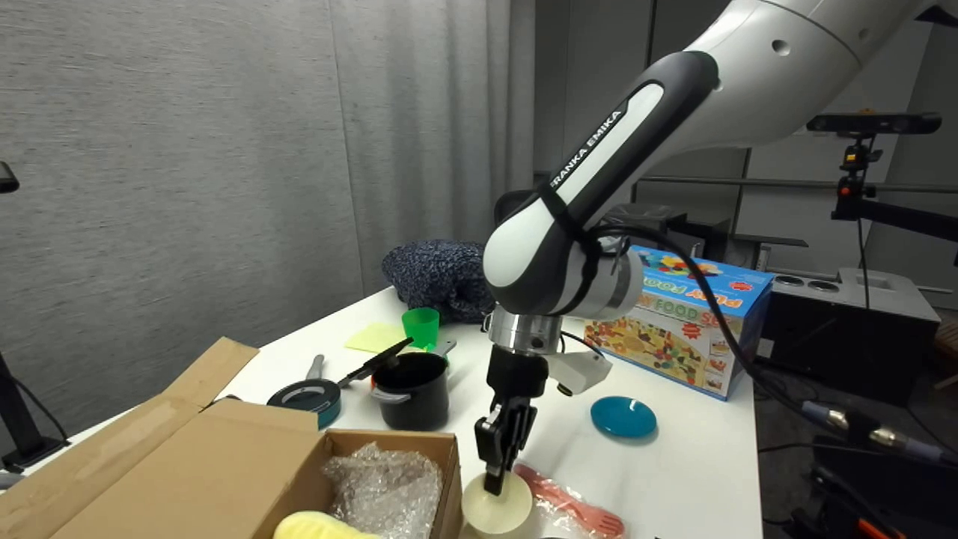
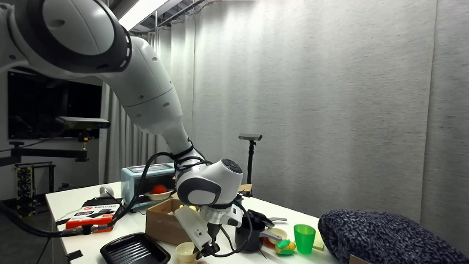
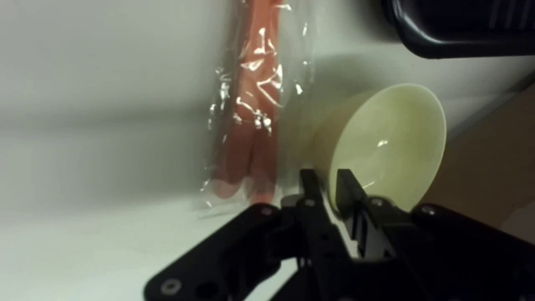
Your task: Place the yellow plush toy, the white bowl and packet of cutlery in the box
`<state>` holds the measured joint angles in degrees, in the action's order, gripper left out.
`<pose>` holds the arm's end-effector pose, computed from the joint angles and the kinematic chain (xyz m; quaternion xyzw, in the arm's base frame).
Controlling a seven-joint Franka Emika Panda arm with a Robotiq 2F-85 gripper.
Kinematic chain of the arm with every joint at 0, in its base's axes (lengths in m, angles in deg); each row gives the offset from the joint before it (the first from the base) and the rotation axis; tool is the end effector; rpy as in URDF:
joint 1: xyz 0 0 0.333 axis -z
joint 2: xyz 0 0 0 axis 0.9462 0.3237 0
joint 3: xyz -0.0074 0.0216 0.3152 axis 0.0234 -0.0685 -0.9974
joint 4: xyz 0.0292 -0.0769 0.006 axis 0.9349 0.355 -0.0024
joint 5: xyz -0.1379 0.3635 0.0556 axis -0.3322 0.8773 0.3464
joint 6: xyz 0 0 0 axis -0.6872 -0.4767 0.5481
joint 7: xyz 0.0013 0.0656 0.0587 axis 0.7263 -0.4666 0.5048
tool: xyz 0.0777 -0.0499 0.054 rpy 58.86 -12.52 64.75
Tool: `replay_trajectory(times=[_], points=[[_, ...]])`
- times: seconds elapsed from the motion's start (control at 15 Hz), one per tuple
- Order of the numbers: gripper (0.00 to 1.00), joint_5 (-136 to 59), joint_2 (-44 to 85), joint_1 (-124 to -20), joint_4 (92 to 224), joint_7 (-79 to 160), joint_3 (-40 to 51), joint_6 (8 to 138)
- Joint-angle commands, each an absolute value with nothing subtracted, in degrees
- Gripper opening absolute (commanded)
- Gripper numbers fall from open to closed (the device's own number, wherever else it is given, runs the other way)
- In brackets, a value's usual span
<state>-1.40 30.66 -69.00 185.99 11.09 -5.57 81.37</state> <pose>0.5715 0.0508 0.1910 -0.9796 -0.0106 0.0029 0.2007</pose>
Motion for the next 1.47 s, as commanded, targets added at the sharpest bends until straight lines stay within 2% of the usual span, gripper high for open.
replay_trajectory(times=[0.0,0.2,0.73,1.0,1.4], points=[[0.00,-2.88,30.54,-67.33,184.83,11.89,-6.85,80.66],[0.01,-2.34,29.37,-66.35,185.00,10.60,-7.31,79.54],[0.01,-0.88,19.50,-64.35,185.42,-0.81,-7.73,63.57],[0.01,4.23,16.44,-66.70,183.81,-2.30,-7.36,70.13],[0.01,4.70,22.44,-70.74,175.57,-0.19,-7.85,75.03]])
